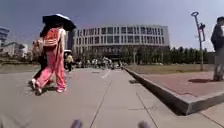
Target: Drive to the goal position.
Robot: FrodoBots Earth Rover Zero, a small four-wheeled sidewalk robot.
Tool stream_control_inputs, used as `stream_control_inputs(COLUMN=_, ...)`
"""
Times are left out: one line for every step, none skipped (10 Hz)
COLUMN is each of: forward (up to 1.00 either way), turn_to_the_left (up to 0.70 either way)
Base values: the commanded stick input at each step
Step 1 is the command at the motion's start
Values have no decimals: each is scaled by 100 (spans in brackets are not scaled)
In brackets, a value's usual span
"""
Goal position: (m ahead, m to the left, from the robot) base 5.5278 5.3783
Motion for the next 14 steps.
stream_control_inputs(forward=70, turn_to_the_left=0)
stream_control_inputs(forward=70, turn_to_the_left=0)
stream_control_inputs(forward=70, turn_to_the_left=0)
stream_control_inputs(forward=70, turn_to_the_left=0)
stream_control_inputs(forward=70, turn_to_the_left=0)
stream_control_inputs(forward=70, turn_to_the_left=0)
stream_control_inputs(forward=70, turn_to_the_left=0)
stream_control_inputs(forward=70, turn_to_the_left=0)
stream_control_inputs(forward=70, turn_to_the_left=0)
stream_control_inputs(forward=70, turn_to_the_left=0)
stream_control_inputs(forward=70, turn_to_the_left=0)
stream_control_inputs(forward=70, turn_to_the_left=0)
stream_control_inputs(forward=70, turn_to_the_left=0)
stream_control_inputs(forward=70, turn_to_the_left=0)
